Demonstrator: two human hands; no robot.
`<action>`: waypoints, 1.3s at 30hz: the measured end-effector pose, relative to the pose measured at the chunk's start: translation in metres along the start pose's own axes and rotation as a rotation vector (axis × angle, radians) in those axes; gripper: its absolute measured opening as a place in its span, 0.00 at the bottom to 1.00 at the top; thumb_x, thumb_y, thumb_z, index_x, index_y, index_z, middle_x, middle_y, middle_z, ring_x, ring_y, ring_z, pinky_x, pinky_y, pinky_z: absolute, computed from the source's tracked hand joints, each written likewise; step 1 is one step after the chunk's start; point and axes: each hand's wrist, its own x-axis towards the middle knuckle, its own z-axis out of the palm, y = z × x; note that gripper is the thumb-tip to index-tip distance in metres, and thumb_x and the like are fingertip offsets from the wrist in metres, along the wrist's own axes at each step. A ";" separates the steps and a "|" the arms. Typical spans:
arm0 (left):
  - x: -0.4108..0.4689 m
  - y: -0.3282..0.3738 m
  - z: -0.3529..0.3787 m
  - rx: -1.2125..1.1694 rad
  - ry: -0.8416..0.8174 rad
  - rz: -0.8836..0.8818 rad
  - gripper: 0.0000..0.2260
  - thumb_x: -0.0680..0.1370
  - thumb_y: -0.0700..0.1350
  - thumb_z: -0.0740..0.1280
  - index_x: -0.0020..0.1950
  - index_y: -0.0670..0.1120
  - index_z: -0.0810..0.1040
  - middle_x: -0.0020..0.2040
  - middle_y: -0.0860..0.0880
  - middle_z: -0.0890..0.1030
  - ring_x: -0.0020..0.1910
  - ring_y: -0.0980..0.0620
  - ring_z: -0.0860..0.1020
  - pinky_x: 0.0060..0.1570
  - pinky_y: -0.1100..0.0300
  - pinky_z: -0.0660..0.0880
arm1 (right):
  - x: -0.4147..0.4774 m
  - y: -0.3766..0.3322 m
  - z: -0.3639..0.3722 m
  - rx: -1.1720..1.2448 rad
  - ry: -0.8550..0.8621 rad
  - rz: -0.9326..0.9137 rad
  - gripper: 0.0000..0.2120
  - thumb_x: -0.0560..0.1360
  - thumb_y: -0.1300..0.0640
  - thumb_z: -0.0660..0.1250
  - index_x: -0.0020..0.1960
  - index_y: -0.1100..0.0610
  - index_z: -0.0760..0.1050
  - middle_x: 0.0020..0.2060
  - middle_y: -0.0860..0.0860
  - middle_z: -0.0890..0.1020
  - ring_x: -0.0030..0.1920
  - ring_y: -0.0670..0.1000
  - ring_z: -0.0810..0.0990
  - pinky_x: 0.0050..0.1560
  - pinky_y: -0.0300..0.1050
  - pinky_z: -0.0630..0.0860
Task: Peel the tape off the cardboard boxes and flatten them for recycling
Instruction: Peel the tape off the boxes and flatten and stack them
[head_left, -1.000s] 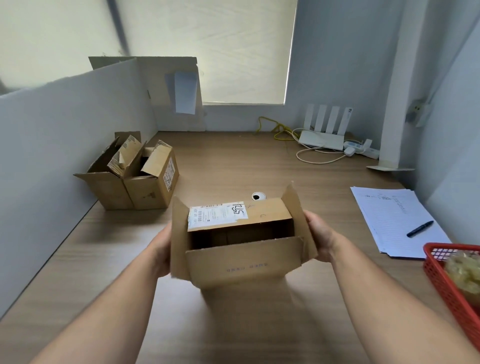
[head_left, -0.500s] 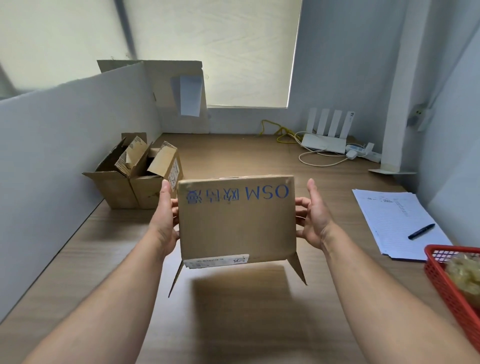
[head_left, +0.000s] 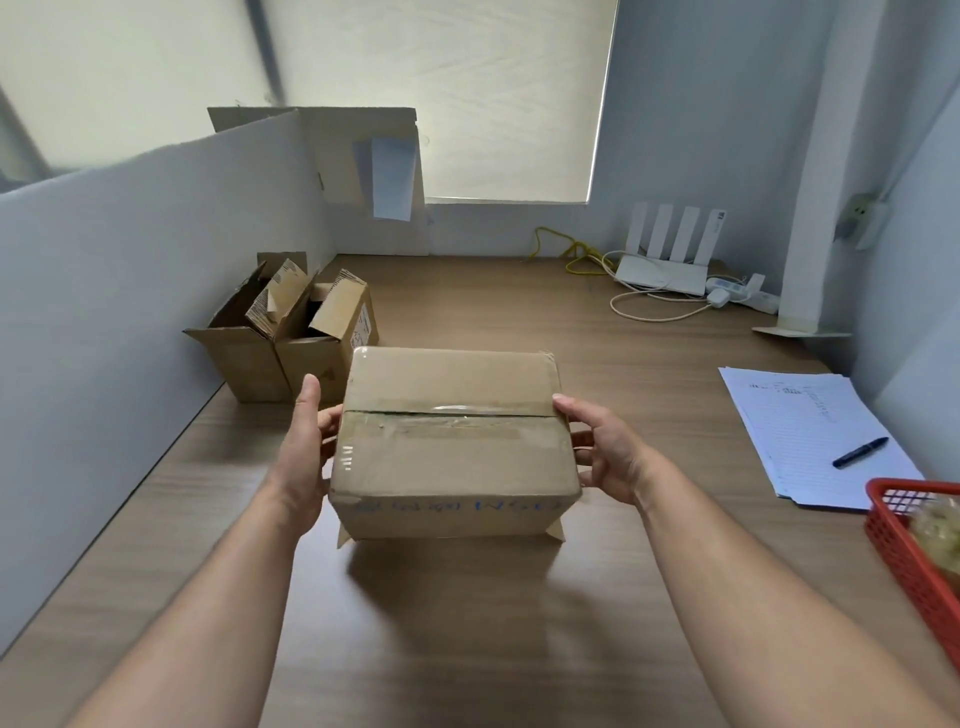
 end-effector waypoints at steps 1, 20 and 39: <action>-0.003 0.003 -0.002 -0.017 0.015 0.036 0.34 0.72 0.74 0.53 0.59 0.51 0.81 0.59 0.45 0.82 0.64 0.43 0.75 0.68 0.38 0.65 | 0.000 0.002 0.003 0.037 0.001 0.003 0.12 0.76 0.45 0.64 0.48 0.53 0.77 0.41 0.54 0.80 0.40 0.52 0.80 0.42 0.48 0.76; -0.042 0.020 0.041 1.132 0.005 0.421 0.26 0.72 0.62 0.48 0.71 0.66 0.65 0.74 0.61 0.63 0.73 0.56 0.58 0.69 0.55 0.52 | 0.029 0.124 0.046 -0.049 -0.042 0.442 0.14 0.80 0.46 0.57 0.44 0.55 0.72 0.38 0.55 0.75 0.31 0.51 0.74 0.34 0.43 0.75; -0.032 0.003 0.074 1.483 0.050 0.460 0.37 0.69 0.66 0.33 0.76 0.63 0.57 0.76 0.56 0.56 0.74 0.53 0.50 0.70 0.54 0.46 | 0.043 -0.007 0.046 -0.095 -0.176 -0.311 0.11 0.80 0.57 0.58 0.52 0.53 0.80 0.49 0.49 0.82 0.50 0.47 0.79 0.51 0.44 0.74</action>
